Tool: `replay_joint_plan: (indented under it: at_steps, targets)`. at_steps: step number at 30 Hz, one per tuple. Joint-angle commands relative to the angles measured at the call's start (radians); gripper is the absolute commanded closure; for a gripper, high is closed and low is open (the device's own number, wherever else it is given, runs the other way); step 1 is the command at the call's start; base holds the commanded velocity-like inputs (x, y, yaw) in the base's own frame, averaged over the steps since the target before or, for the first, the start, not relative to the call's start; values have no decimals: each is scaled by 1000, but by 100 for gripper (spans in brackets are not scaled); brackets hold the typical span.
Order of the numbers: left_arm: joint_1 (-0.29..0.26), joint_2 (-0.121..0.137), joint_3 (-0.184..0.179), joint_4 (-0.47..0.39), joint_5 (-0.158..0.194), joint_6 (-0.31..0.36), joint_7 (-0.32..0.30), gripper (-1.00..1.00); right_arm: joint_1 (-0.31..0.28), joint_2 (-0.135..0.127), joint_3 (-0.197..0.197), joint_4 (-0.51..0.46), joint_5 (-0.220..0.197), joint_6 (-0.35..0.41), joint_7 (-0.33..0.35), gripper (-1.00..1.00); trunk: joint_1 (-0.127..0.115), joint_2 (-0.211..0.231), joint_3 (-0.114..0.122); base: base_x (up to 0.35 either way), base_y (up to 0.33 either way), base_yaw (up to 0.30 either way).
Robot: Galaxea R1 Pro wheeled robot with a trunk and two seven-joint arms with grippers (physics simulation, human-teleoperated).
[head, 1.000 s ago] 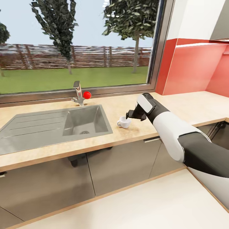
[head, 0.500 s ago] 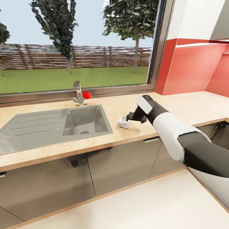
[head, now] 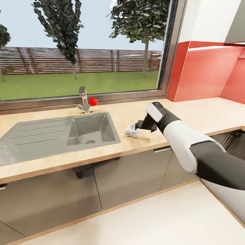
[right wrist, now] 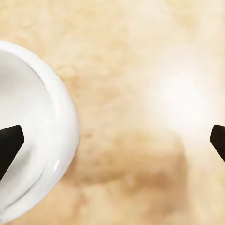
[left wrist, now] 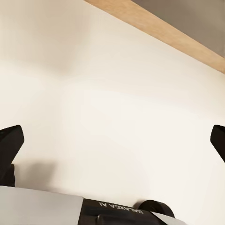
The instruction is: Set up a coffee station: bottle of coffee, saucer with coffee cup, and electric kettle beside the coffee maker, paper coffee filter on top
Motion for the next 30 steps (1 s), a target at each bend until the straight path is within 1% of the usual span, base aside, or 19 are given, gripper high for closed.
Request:
replay_joint_plan:
  at_steps: [1,6,7,30]
  targets:
    - [-1,0,2,1,-1,-4,-4,-100,-1,0,7,-1,-11,3,-7,-100,0,0,-1,0,0,0]
    - [-1,0,2,1,0,-4,-4,-100,-1,-1,7,-1,-11,3,-7,-100,0,0,-1,0,0,0]
    - [-1,0,2,1,-1,-4,-4,-100,-1,-1,7,-1,-11,3,-7,100,0,0,-1,0,0,0]
    - [-1,0,2,1,0,-3,-5,-100,-1,0,7,-1,-11,3,-6,100,0,0,-1,0,0,0]
